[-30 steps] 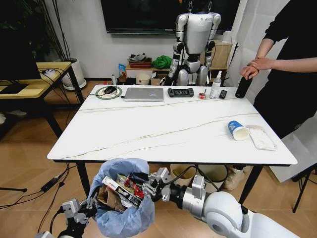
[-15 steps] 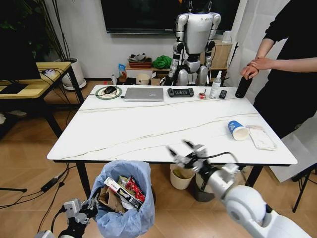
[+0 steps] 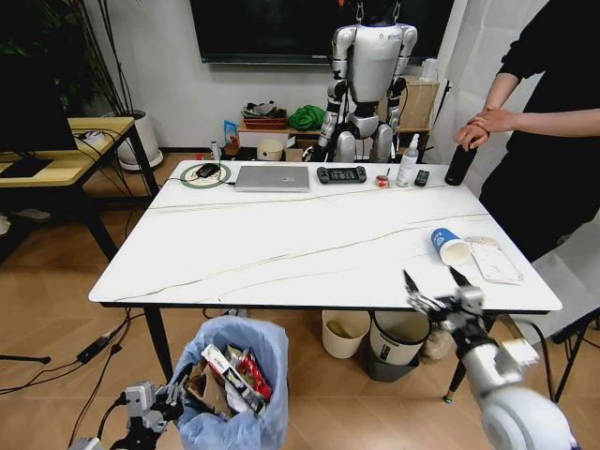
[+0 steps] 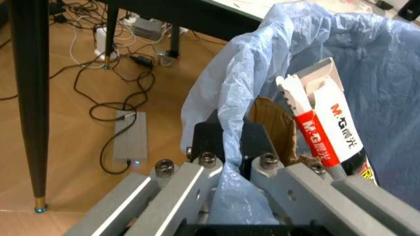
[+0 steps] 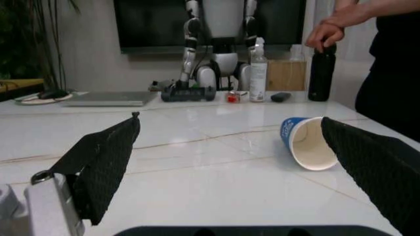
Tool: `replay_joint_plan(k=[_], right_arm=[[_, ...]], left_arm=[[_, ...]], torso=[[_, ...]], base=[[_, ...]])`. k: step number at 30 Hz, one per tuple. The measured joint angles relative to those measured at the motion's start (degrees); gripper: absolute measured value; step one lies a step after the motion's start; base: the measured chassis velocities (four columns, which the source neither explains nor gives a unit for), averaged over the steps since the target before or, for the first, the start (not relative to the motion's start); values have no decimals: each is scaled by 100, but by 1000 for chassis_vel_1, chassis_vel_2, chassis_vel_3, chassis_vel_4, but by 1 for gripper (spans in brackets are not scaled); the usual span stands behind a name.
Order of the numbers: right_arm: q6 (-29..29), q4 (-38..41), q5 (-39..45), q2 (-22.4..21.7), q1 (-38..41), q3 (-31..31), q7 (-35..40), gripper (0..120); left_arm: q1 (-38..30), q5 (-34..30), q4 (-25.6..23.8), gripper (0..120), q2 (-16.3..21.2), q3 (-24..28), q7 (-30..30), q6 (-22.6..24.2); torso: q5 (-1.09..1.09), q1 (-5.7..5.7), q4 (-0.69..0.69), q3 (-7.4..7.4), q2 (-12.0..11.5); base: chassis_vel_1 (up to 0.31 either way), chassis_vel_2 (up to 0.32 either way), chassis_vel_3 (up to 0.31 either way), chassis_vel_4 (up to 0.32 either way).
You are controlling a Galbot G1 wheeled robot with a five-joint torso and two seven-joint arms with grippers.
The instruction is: Pick up the trash bin and place the trash from the table into it.
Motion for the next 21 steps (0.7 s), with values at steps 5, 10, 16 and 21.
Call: replay_joint_plan(k=[5,10,16,21], right_arm=[[555,-254,-569,771,-254,438,-681,100],[1009,-543,-712,1187,-291,683,-1323,100],[1099,-706,-726,1245,-240,763,-1474,100],[1155,-854,-668,1250,-109,745,-1574,100]], left_arm=[[-21,-191,40,0,195,2,5,-2],[-17,-262,57,0,279,10,5,3],[-44,-286,92,0,252,24,6,11],[-61,-186,144,0,25,89,5,9]], torso=[[1,0,0,0,0],[2,0,1,0,0],[2,0,1,0,0],[2,1,1,0,0]], base=[[0,0,0,0],[0,0,0,0],[0,0,0,0],[0,0,0,0]])
